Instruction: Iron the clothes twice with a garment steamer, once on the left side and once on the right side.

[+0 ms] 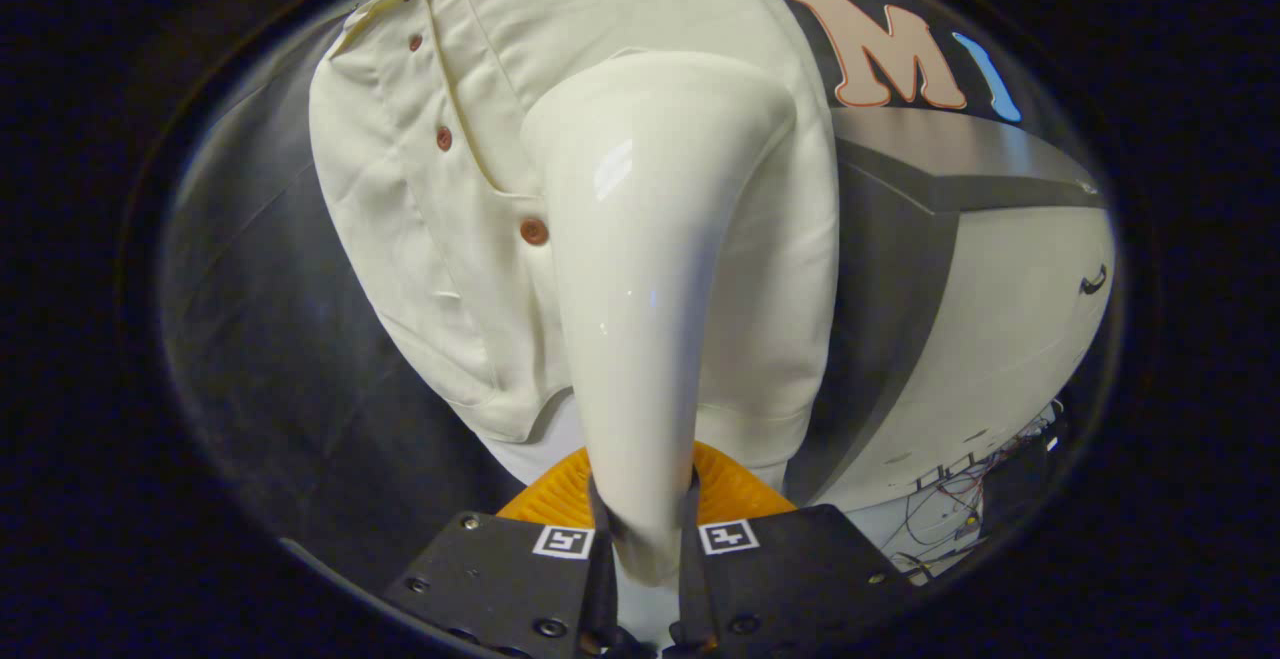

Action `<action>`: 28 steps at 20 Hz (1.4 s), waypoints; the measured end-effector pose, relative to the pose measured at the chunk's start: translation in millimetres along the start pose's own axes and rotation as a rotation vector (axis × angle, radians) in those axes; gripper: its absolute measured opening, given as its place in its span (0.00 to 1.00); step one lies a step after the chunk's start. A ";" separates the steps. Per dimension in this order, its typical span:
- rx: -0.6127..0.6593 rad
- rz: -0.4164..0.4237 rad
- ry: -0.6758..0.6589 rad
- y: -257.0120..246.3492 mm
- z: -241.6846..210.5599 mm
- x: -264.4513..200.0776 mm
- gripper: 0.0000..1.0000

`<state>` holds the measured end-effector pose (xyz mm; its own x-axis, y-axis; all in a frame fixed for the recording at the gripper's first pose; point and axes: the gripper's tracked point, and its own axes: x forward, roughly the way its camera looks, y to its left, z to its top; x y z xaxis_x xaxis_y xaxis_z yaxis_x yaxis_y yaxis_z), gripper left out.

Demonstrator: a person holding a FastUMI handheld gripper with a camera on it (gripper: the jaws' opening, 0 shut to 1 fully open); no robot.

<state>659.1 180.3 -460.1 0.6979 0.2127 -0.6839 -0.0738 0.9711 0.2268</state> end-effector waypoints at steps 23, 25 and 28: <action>0.037 -0.155 -0.182 41.4 -80.4 -278.3 0.24; 0.034 -0.172 -0.224 46.0 -80.9 -317.6 0.24; 0.020 -0.193 -0.295 43.4 -72.8 -366.2 0.24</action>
<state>348.5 152.4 -250.3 0.8734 -0.0175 -0.4866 0.0915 0.9874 0.1289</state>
